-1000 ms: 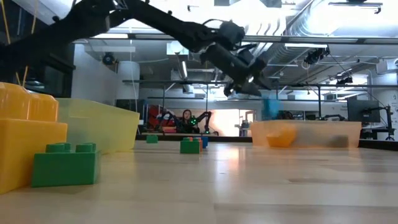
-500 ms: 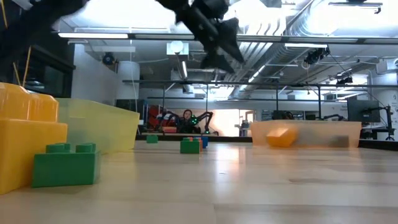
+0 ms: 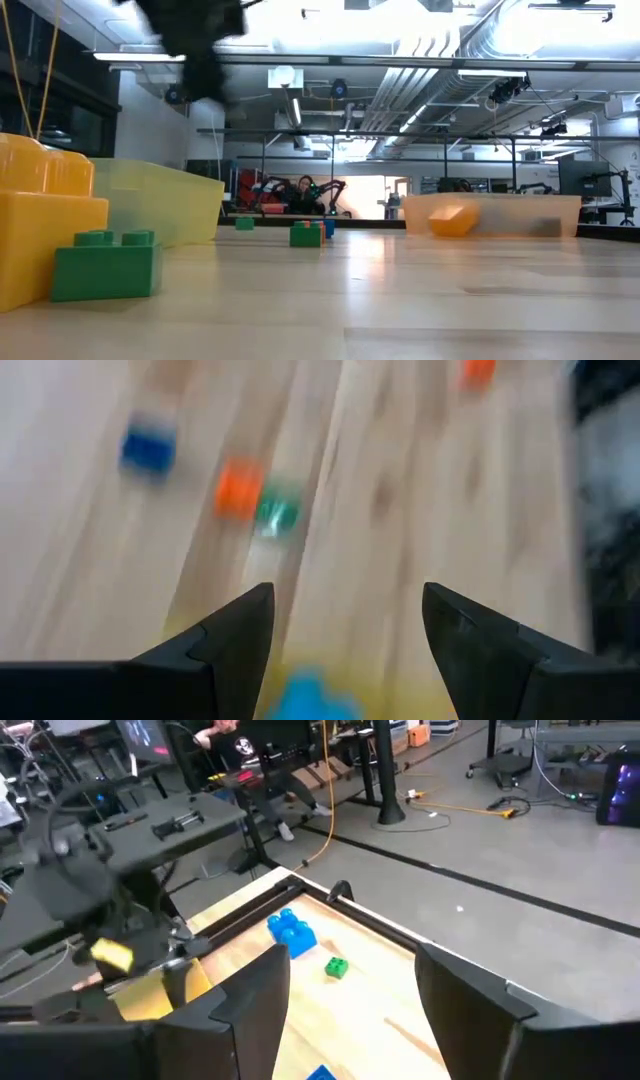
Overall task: Sort blocks by size
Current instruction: Put the large blue 1 stud game piece into the orange bin
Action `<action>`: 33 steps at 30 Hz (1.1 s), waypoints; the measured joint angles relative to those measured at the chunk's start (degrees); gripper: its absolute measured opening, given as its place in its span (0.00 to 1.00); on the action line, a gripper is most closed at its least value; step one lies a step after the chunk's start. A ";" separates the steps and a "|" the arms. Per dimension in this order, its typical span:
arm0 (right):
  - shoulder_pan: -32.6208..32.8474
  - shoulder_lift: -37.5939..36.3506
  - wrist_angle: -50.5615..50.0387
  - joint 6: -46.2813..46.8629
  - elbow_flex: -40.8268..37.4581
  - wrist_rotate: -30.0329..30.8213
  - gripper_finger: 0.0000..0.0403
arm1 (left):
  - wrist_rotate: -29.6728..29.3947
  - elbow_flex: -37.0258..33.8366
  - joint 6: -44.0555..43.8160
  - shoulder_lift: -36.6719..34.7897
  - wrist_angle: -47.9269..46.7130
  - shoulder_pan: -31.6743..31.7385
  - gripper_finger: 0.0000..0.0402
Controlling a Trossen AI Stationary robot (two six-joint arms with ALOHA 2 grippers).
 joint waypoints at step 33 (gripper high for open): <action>0.00 6.74 0.02 4.04 0.00 0.02 0.52 | -26.93 -17.23 36.90 5.14 5.87 -18.86 0.60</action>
